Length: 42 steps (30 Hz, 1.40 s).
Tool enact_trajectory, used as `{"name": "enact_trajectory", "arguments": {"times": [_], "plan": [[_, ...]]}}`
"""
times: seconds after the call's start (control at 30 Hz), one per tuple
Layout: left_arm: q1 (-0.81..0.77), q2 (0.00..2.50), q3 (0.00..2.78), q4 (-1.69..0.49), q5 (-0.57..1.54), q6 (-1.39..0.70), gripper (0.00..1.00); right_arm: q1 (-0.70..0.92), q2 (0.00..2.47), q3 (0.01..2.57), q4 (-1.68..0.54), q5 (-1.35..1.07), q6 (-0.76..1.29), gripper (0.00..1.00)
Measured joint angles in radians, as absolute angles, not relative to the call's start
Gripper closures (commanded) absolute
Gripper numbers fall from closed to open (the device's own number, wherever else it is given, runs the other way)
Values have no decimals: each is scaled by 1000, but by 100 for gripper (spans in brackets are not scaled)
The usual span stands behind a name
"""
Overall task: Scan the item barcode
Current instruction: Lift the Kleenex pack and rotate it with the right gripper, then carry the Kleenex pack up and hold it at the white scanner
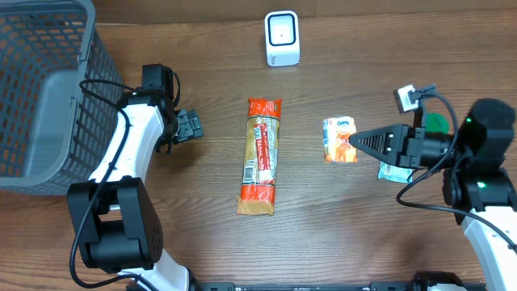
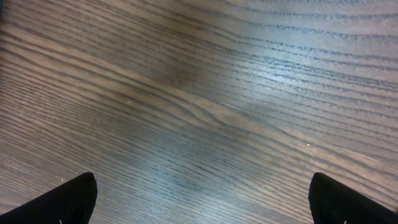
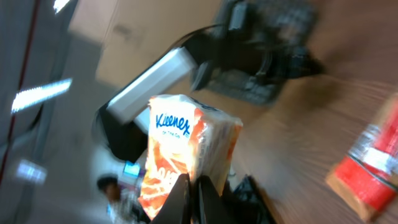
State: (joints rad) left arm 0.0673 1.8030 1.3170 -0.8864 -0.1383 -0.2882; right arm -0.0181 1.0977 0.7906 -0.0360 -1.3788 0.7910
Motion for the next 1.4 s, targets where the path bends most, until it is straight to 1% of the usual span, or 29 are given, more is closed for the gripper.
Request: {"name": "enact_trajectory", "arguments": {"times": [0.1, 0.2, 0.27, 0.37, 0.47, 0.6, 0.7, 0.8, 0.97, 1.03, 1.07, 1.13, 1.27, 1.4], "plan": [[67, 1803, 1317, -887, -137, -288, 0, -16, 1106, 791, -322, -1190, 627, 96], [67, 1803, 1317, -886, -137, -288, 0, 5, 1138, 789, -506, -942, 456, 96], [67, 1803, 1317, -887, -138, -288, 0, 28, 1159, 789, -558, -826, 380, 96], [67, 1803, 1317, -887, -138, -288, 0, 60, 1185, 789, -566, -715, 298, 96], [67, 1803, 1317, -887, -138, -288, 0, 75, 1187, 790, -575, -661, 260, 96], [67, 1803, 1317, -887, -138, -288, 0, 81, 1192, 850, -653, -611, 255, 97], [67, 1803, 1317, -887, -138, -288, 0, 96, 1207, 990, -758, -558, 252, 97], [67, 1803, 1317, -886, -137, -288, 0, 137, 1245, 1171, -912, -483, 246, 96], [67, 1803, 1317, -886, -134, -288, 0, 244, 1397, 1579, -1139, -354, 232, 97], [67, 1803, 1317, -887, -132, -288, 0, 290, 1505, 1802, -1256, -295, 223, 97], [67, 1803, 1317, -886, -132, -288, 1, 299, 1525, 1842, -1274, -286, 223, 97], [67, 1803, 1317, -886, -131, -288, 0, 336, 1639, 2051, -1373, -225, 217, 97], [67, 1803, 1317, -886, -131, -288, 0, 388, 1832, 2353, -1421, -111, 191, 96], [67, 1803, 1317, -886, -131, -288, 0, 423, 1943, 2442, -1351, -5, 145, 96]]}}
